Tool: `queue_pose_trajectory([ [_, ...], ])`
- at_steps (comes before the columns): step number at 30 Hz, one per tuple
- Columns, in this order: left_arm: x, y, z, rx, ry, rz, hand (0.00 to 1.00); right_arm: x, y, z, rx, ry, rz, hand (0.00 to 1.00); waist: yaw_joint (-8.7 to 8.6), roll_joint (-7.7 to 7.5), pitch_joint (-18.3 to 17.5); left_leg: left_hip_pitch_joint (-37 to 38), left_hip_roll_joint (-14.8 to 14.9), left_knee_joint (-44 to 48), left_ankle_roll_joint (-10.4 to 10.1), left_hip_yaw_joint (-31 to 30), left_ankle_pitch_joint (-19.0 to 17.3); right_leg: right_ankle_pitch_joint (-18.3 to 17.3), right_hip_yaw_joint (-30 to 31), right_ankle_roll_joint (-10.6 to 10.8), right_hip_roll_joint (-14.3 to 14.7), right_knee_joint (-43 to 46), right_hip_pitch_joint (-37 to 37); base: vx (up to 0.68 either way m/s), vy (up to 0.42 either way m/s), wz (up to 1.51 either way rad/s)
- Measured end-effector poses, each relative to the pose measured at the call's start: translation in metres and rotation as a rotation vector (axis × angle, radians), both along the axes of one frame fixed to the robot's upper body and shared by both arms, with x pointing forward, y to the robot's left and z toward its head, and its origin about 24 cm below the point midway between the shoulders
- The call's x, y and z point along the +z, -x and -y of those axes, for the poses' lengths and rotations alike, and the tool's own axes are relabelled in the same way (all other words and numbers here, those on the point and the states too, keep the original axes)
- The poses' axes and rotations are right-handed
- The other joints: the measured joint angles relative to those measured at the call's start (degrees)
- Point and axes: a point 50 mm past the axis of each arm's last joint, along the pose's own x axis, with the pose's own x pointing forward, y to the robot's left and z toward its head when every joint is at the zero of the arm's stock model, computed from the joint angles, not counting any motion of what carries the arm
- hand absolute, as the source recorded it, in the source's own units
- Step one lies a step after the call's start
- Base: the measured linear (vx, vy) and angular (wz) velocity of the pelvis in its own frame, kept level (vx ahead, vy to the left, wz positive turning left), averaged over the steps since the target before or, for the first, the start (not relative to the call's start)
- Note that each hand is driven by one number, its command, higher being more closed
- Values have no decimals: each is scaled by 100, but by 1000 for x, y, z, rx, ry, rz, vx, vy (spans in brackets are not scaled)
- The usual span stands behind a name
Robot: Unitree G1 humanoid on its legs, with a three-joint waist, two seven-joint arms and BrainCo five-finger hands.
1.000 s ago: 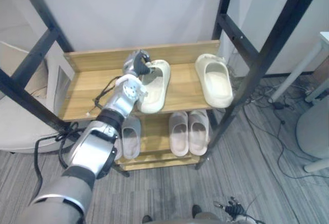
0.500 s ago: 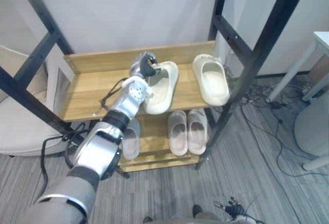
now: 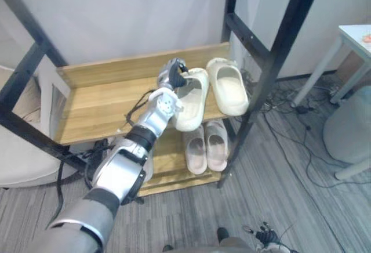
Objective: Organize the slippers on the shoe rack
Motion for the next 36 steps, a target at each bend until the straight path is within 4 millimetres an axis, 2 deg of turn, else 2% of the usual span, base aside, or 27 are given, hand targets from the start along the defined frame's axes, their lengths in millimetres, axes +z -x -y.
queue_pose_trajectory([
  [6,11,-1,9,-19,17,25,0,1,4,1,-26,2,11,0,53,-2,0,-109,-62,13,19,62,-7,-4,95,51,-54,85,-175,-20,-4,-6],
  [18,16,1,20,-54,109,20,0,1,5,1,-42,0,9,0,75,-19,-13,-163,-116,7,38,10,-7,-8,52,78,-114,81,-200,-5,-9,2],
  [22,27,5,28,-95,150,58,0,1,6,0,-41,-1,7,0,78,-25,-16,-182,-124,7,67,-116,15,-9,-69,79,-133,64,-141,-15,-32,15],
  [28,33,11,21,-110,238,113,0,1,4,-1,-10,4,3,0,80,-38,-29,-147,-139,-40,68,-296,97,17,-308,51,-128,-35,9,-34,-39,16],
  [36,7,22,-5,-61,328,96,0,-2,0,-4,46,0,-23,0,95,-122,-64,-102,-132,-93,56,-577,159,77,-615,27,-137,-271,261,-31,-37,16],
])
